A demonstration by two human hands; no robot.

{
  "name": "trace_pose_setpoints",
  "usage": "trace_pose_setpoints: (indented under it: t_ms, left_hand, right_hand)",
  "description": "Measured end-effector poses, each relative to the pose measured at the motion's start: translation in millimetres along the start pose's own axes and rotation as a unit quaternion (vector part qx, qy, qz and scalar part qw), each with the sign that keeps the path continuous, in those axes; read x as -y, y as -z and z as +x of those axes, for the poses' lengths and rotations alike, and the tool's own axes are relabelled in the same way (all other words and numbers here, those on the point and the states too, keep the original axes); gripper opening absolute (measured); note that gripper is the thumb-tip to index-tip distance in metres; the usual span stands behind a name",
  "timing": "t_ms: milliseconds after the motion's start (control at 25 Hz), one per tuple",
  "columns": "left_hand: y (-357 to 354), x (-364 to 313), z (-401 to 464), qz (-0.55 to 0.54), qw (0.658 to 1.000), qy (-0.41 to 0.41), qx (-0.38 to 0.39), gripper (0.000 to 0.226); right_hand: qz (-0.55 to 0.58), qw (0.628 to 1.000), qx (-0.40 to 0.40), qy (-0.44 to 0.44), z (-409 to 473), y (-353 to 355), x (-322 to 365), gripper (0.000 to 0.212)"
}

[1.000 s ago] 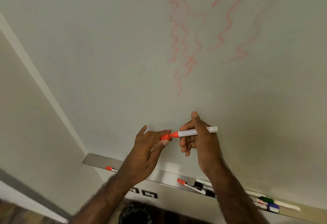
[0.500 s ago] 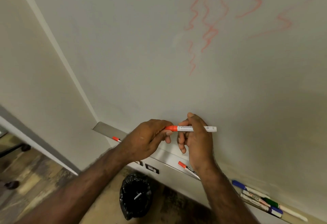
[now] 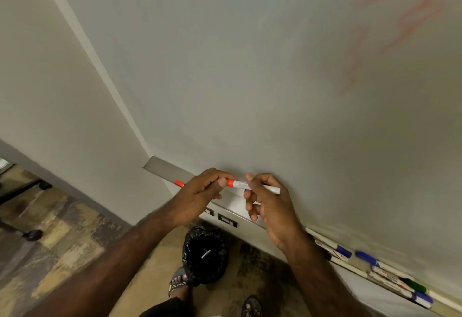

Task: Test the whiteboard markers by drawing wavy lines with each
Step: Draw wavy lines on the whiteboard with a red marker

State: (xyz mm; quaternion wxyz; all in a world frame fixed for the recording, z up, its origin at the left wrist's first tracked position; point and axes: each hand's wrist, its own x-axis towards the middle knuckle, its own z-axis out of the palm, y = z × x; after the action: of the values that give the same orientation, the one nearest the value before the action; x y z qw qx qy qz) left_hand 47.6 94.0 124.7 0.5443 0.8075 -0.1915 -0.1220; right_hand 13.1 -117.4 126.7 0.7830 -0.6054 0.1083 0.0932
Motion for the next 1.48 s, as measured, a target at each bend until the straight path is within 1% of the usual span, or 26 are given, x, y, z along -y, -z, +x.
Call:
trace_pose_setpoints:
  t_ms: [80,120,240,320,400,480,560,680,800,880,960,1000,1160,1280,1480]
  left_hand:
    - [21,30,1,-0.028,0.999,0.04,-0.023,0.027]
    - [33,44,3,-0.042,0.996,0.067,-0.038,0.026]
    - [68,93,11,-0.073,0.986,0.142,-0.049,0.024]
    - [86,122,20,-0.083,0.981,0.169,-0.045,0.025]
    - [100,145,31,-0.079,0.978,0.188,-0.044,0.024]
    - [108,162,41,-0.04,0.98,0.19,-0.042,0.021]
    - [114,177,48,0.001,0.984,0.174,-0.028,0.019]
    - [119,195,55,0.034,0.987,0.154,-0.014,0.015]
    - [124,208,60,0.063,0.99,0.129,-0.01,0.015]
    - [125,214,62,0.074,0.991,0.114,0.0,0.014]
    - [127,218,64,0.07,0.991,0.116,0.01,0.014]
    - [128,220,64,0.078,0.99,0.116,0.016,0.014]
    - [125,228,64,0.155,0.979,0.132,0.033,0.02]
    - [126,234,64,0.154,0.977,0.145,0.026,0.021]
    - [126,236,63,0.175,0.975,0.132,0.026,0.019]
  right_hand:
    - [-0.002,1.0,0.01,-0.02,14,-11,-17,0.019]
    - [-0.021,0.999,0.01,-0.03,22,-15,-25,0.015]
    - [-0.146,0.988,-0.002,-0.042,50,-34,-55,0.022]
    - [-0.206,0.977,-0.015,-0.05,68,-49,-74,0.019]
    - [-0.265,0.961,-0.056,-0.048,87,-62,-93,0.017]
    - [-0.337,0.936,-0.1,-0.027,105,-69,-109,0.017]
    - [-0.372,0.919,-0.124,-0.027,119,-73,-125,0.017]
    - [-0.387,0.911,-0.136,-0.045,132,-81,-142,0.016]
    - [-0.432,0.888,-0.153,-0.043,138,-92,-151,0.018]
    - [-0.475,0.865,-0.157,-0.035,137,-100,-156,0.019]
    - [-0.527,0.837,-0.15,-0.006,135,-105,-165,0.021]
    - [-0.537,0.831,-0.148,0.004,133,-107,-169,0.022]
    - [-0.54,0.829,-0.144,-0.015,132,-110,-175,0.025]
    - [-0.538,0.831,-0.137,-0.016,133,-111,-173,0.027]
    - [-0.527,0.84,-0.128,-0.018,132,-109,-172,0.026]
